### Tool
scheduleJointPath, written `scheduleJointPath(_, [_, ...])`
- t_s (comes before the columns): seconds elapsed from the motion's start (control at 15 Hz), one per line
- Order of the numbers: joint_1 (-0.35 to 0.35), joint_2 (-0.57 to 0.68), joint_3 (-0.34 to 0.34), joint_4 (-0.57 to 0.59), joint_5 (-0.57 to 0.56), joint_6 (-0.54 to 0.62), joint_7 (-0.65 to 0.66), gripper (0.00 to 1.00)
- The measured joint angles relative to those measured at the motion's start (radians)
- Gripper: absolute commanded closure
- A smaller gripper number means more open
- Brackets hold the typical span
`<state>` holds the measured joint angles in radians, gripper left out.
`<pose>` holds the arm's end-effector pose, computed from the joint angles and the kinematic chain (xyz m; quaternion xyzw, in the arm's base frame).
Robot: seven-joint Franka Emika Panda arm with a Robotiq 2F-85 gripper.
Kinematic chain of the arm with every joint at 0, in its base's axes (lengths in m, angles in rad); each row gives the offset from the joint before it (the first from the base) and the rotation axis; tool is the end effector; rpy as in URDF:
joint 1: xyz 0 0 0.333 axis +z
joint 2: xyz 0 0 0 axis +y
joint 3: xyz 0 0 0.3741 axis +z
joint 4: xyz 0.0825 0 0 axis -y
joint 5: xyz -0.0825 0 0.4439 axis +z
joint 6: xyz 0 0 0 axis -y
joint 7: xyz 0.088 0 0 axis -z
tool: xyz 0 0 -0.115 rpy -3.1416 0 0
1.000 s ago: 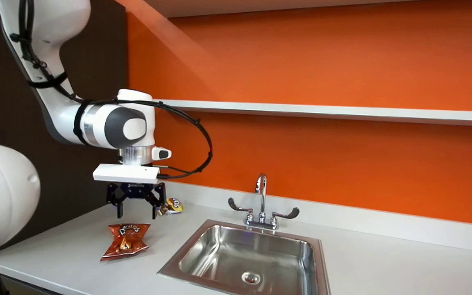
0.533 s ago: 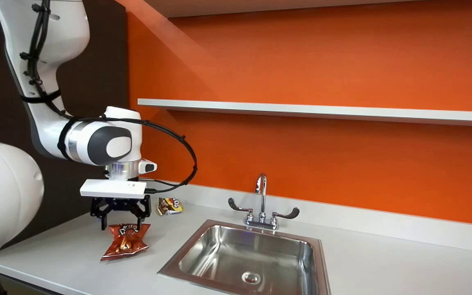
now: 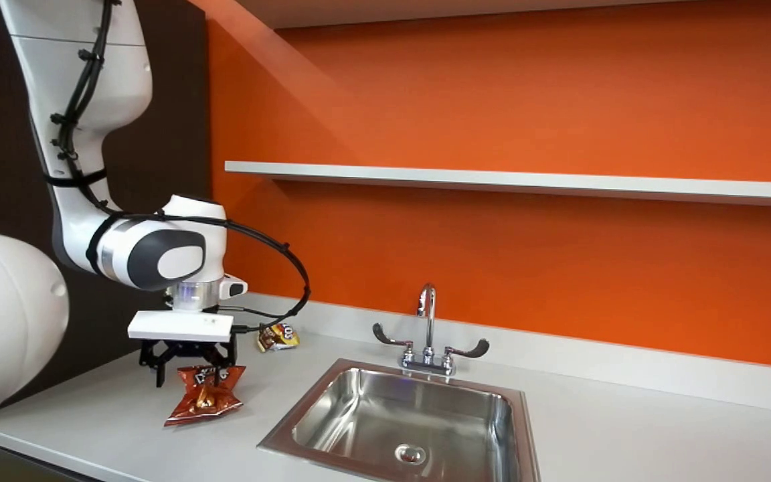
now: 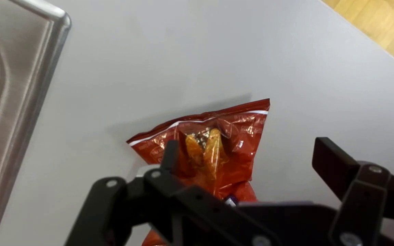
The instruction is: Put the orange packet on the bottom shelf above the sink.
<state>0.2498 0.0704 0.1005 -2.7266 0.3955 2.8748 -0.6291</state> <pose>0.4098 0.1282 0.2012 -0.9526 -0.2952 -0.0460 0.0568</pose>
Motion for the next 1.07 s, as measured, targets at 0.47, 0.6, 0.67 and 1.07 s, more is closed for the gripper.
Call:
scheduleJointPath(0.47, [-0.135, 0.136, 0.125, 0.077, 0.006, 0.089, -0.052, 0.0])
scheduleJointPath(0.6, [-0.182, 0.177, 0.147, 0.096, -0.029, 0.115, -0.052, 0.0])
scheduleJointPath(0.67, [-0.206, 0.196, 0.158, 0.106, -0.051, 0.126, -0.052, 0.0])
scheduleJointPath(1.07, [-0.312, 0.278, 0.211, 0.159, -0.189, 0.165, -0.03, 0.0])
